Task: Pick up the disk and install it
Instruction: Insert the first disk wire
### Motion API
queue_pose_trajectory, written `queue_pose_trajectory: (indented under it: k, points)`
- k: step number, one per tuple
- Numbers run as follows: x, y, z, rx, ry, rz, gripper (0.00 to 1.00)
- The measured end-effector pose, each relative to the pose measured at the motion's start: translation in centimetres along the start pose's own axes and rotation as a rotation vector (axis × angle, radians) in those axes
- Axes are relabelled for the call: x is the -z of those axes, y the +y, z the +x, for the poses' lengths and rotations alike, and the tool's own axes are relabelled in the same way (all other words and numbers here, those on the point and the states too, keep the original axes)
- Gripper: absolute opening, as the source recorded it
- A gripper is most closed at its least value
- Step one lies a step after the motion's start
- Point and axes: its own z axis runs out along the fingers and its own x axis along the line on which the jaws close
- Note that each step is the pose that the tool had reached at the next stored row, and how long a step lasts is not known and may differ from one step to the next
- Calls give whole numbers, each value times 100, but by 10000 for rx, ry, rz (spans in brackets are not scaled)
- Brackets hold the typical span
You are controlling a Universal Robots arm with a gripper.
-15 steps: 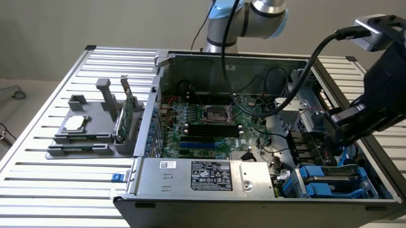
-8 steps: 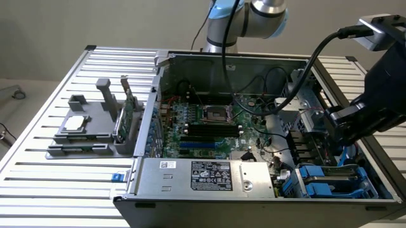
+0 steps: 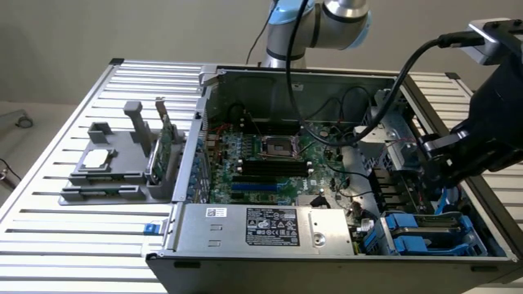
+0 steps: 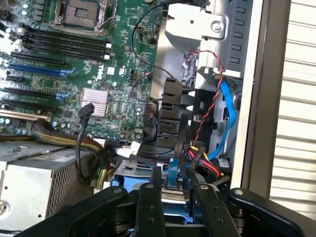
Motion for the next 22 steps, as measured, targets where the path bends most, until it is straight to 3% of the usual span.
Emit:
queue_pose_trajectory:
  k: [13,22]
  points:
    - [-23,-3,2,-1432,-273,-100,31]
    - [-29,0,0,-2152,-505,-69,31]
